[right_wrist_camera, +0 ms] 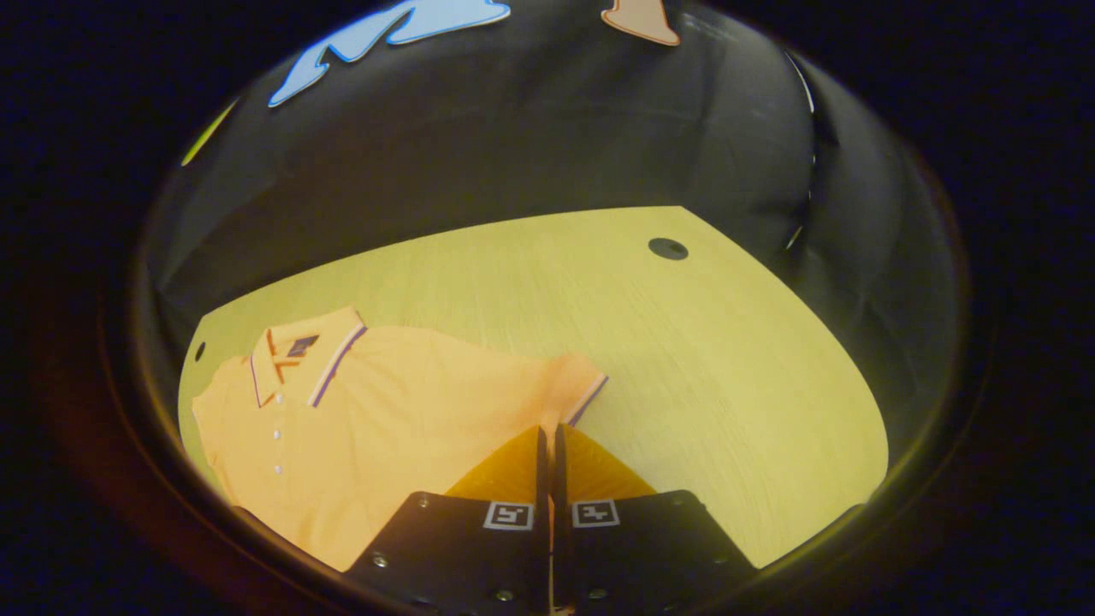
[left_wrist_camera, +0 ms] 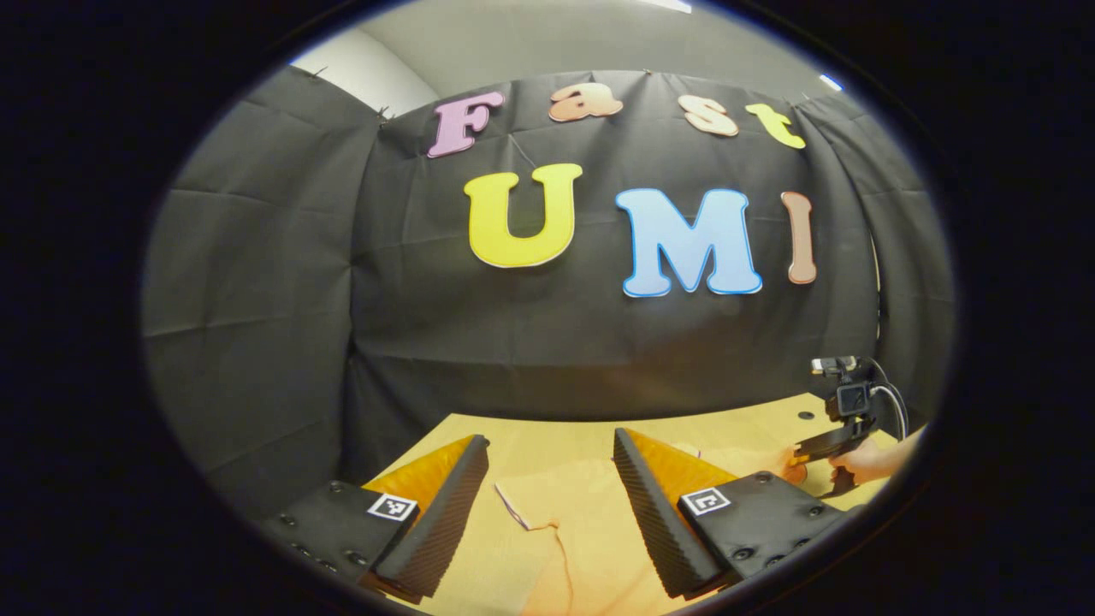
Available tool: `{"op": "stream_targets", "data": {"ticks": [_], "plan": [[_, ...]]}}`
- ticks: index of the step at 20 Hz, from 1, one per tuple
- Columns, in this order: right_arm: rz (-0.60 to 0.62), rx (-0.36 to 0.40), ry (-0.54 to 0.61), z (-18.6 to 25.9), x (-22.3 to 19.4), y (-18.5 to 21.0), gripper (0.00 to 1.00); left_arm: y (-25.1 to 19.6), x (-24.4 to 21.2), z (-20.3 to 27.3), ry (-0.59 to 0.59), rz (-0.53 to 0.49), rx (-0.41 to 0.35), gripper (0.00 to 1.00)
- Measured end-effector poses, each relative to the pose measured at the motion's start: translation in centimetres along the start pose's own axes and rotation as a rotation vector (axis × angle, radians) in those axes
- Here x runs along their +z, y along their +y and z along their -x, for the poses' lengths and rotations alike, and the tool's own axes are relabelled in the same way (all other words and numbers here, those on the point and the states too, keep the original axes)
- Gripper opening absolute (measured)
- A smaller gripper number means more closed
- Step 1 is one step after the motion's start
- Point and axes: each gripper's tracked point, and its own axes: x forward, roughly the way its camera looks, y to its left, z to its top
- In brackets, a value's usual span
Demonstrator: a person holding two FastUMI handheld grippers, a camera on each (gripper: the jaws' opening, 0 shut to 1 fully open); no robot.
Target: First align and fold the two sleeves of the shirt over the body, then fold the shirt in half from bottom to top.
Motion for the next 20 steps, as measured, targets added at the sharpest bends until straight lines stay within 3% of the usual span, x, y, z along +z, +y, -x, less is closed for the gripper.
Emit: {"op": "stream_targets", "data": {"ticks": [6, 20], "plan": [[0.089, 0.076, -0.082, 2.3, 2.6, 4.6, 0.02, 0.4, 0.1, 1.0, -0.012, 0.010, 0.009, 0.96], [0.283, 0.206, -0.032, 2.6, -0.9, 13.0, 0.07, 4.4, -1.1, 3.8, 0.004, 0.032, 0.102, 0.96]]}}
